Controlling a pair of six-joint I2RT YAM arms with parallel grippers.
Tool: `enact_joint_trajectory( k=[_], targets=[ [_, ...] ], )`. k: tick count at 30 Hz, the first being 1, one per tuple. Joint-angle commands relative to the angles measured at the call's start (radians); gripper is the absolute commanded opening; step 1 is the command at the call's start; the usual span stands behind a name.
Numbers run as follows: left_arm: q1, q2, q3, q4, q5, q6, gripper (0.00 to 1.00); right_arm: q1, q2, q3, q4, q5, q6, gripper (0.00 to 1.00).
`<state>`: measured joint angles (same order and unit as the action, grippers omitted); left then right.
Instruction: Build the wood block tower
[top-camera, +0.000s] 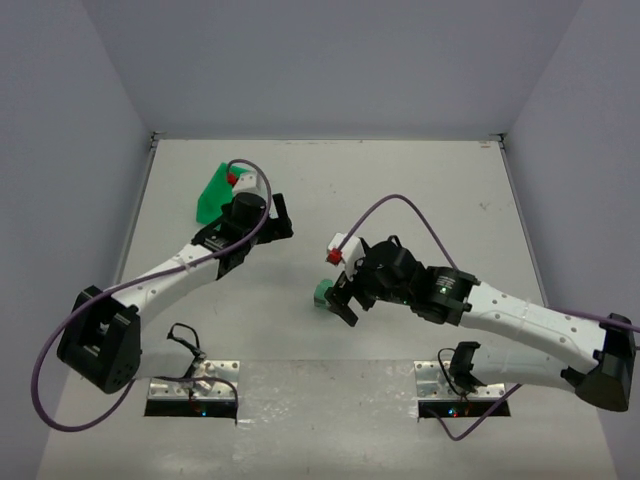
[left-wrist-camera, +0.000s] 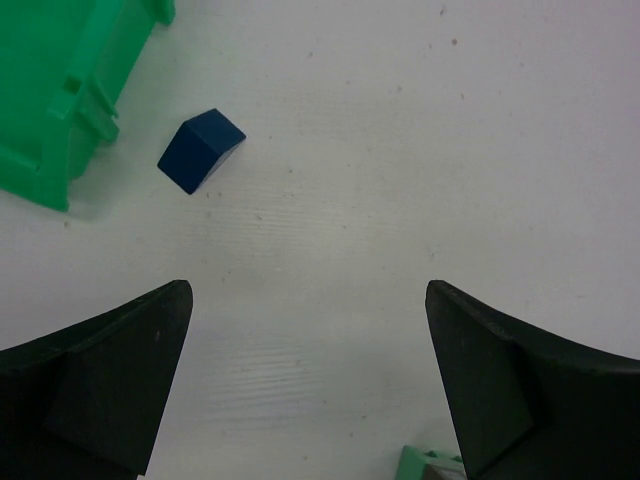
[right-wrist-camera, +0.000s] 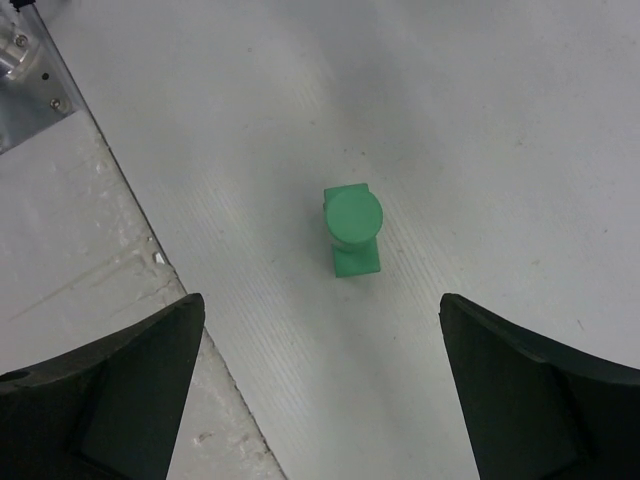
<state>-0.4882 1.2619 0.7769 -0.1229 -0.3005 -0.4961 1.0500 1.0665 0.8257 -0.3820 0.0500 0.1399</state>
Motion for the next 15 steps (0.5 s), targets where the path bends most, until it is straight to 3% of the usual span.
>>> enact_joint_trajectory(
  k=[1,4,8,15],
  targets=[
    [0.115,0.168,0.138,0.026,0.243,0.310,1.00,0.004,-0.135,-0.068,0.051,0.026,-0.003,0.99],
    [0.187,0.313,0.306,-0.087,0.387,0.433,1.00,0.001,-0.193,-0.093,0.064,0.063,0.015,0.99],
    [0.232,0.473,0.478,-0.175,0.470,0.587,1.00,-0.001,-0.239,-0.127,0.081,0.094,0.028,0.99],
    [0.234,0.615,0.546,-0.230,0.417,0.724,0.95,-0.007,-0.284,-0.157,0.086,0.129,0.044,0.99]
  ],
)
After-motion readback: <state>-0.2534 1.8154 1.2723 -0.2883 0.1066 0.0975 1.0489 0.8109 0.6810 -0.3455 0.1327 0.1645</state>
